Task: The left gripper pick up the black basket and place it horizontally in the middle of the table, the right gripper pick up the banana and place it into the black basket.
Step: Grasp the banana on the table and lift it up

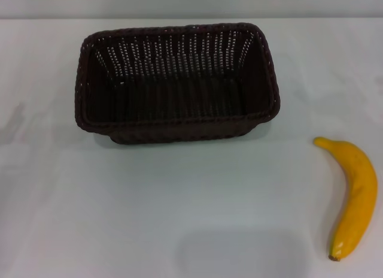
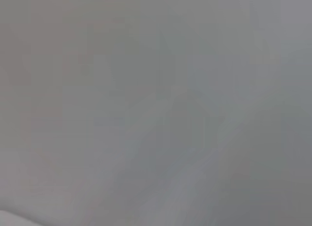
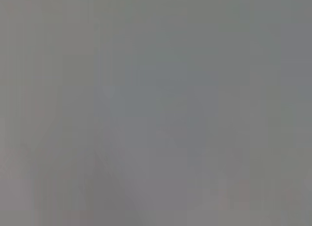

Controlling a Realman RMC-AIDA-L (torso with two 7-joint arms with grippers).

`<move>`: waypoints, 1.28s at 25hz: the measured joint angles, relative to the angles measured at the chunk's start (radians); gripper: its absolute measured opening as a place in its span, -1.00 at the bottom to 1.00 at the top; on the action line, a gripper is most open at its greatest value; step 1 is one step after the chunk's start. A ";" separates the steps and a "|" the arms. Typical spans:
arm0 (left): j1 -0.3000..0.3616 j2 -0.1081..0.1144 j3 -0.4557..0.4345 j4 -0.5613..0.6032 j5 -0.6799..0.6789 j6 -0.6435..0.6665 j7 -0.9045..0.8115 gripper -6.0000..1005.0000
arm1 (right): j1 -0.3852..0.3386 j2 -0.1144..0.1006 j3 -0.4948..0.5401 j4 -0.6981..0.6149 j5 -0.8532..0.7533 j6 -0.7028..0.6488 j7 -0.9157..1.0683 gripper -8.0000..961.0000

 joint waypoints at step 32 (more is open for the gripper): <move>-0.115 -0.001 0.000 -0.255 -0.505 0.181 0.620 0.36 | 0.074 0.156 -0.520 1.434 -1.844 0.279 2.081 0.71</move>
